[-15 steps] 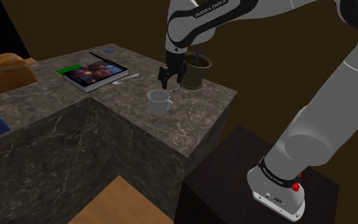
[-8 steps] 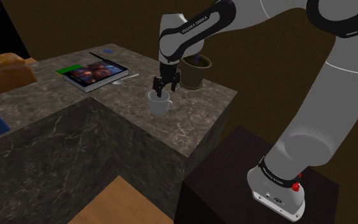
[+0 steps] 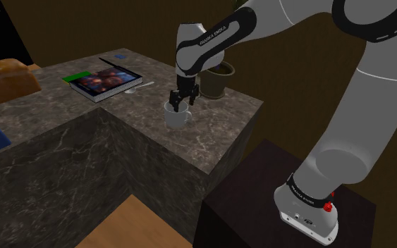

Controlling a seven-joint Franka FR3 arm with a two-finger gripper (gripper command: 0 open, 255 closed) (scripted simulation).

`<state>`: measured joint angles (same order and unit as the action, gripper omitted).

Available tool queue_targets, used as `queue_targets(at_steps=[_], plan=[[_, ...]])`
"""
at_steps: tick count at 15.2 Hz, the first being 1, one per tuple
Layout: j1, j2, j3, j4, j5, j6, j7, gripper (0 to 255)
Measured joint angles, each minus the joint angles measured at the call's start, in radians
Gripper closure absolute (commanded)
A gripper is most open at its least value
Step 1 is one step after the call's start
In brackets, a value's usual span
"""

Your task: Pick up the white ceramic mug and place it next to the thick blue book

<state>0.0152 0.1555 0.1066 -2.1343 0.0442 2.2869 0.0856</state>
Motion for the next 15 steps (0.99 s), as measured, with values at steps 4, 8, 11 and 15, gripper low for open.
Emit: queue_targets(at_steps=[4, 8, 11, 15], plan=[[0.0, 0.0, 0.0, 0.0, 0.0, 0.0, 0.0, 255], [0.0, 0.0, 0.0, 0.0, 0.0, 0.0, 0.0, 255], [0.0, 0.0, 0.0, 0.0, 0.0, 0.0, 0.0, 255], [0.0, -0.007, 0.0, 0.008, 0.0, -0.015, 0.0, 255]])
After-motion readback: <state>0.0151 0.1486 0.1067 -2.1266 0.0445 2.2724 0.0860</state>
